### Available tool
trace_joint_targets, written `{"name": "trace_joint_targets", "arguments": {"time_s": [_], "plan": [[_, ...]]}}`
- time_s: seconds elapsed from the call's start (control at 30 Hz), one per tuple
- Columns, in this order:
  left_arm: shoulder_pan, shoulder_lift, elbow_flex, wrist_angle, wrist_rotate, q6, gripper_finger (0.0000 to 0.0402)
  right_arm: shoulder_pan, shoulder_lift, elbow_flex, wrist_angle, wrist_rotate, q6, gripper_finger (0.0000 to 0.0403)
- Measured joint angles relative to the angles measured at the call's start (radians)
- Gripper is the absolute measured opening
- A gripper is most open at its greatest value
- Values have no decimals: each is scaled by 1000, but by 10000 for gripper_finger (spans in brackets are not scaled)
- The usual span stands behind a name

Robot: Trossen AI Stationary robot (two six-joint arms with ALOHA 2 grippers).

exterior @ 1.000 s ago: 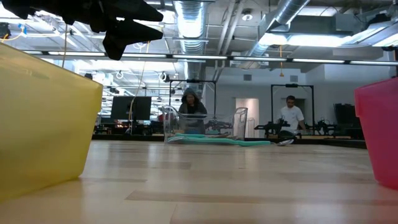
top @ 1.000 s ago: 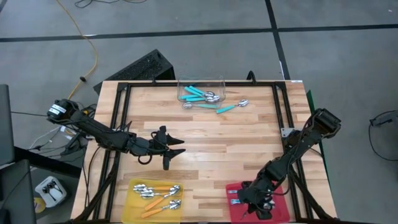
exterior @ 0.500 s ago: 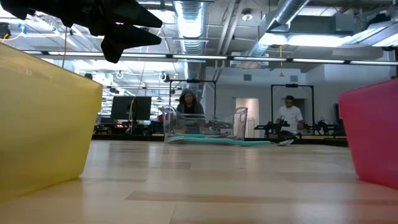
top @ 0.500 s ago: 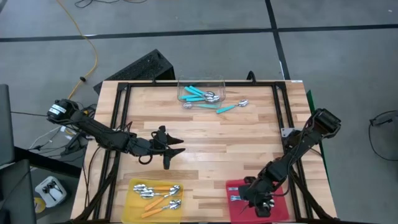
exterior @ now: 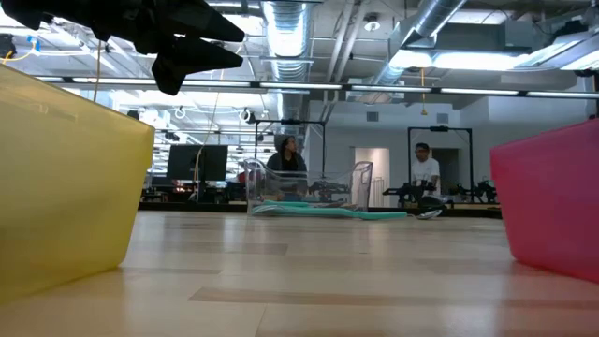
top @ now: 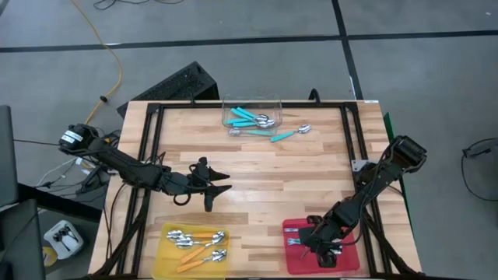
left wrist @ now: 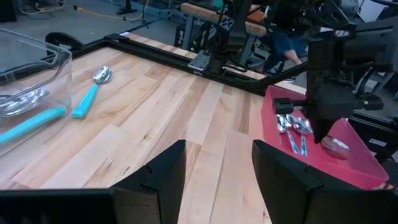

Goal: Sort silverware by color (type)
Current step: Put the white and blue spoon into the red bin

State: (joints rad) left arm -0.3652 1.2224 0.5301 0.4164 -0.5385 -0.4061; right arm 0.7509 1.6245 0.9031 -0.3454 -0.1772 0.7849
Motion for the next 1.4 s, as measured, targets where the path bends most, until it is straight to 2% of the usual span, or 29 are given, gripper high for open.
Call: {"name": "trace_joint_targets", "arguments": {"time_s": [0.47, 0.87, 1.4], "plan": [[0, 0, 0, 0, -23, 0, 167, -1, 0, 0, -56, 74, 3, 22], [0, 0, 0, 0, -24, 0, 167, -1, 0, 1, -141, 98, 25, 27], [0, 0, 0, 0, -23, 0, 167, -1, 0, 1, -147, 109, 29, 34]]}}
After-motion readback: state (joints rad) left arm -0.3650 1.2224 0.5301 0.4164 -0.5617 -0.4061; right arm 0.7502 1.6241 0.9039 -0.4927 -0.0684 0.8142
